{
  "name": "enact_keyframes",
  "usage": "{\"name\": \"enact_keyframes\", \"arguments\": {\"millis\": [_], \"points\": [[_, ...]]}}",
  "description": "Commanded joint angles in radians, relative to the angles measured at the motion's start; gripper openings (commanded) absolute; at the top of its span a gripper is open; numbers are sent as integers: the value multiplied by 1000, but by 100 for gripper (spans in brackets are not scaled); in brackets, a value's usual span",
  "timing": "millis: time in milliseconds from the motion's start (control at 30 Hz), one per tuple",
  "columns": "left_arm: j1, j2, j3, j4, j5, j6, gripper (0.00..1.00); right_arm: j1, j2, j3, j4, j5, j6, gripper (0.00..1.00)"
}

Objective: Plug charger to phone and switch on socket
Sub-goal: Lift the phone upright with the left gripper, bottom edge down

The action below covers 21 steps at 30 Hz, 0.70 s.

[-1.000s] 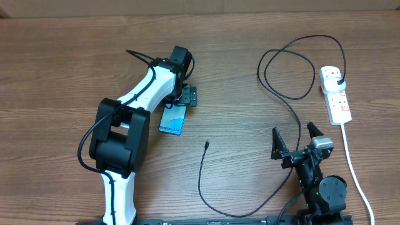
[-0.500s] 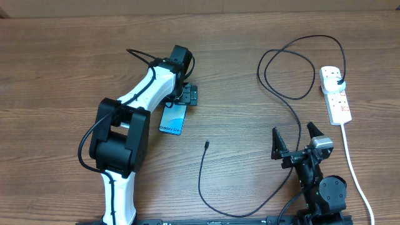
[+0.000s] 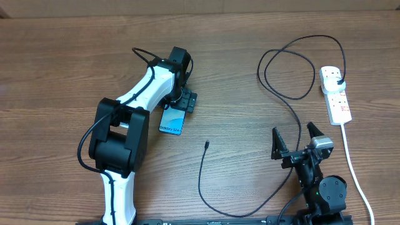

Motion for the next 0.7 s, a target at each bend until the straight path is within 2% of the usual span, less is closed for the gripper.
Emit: {"name": "enact_keyframes", "arguments": {"millis": [0,167,500,667], "points": [[4,28,-11,2,20,28,92,6,-8,-11,6,-3,-1,100],[4,28,-11,2,20,29,100,6,-8,-11,6,-3,-1,100],[4,28,-11,-26,20,30,100,6,-8,-11,6,-3,-1,100],[4,28,-11,-55,20,82,100,6,-8,-11,6,-3,-1,100]]}}
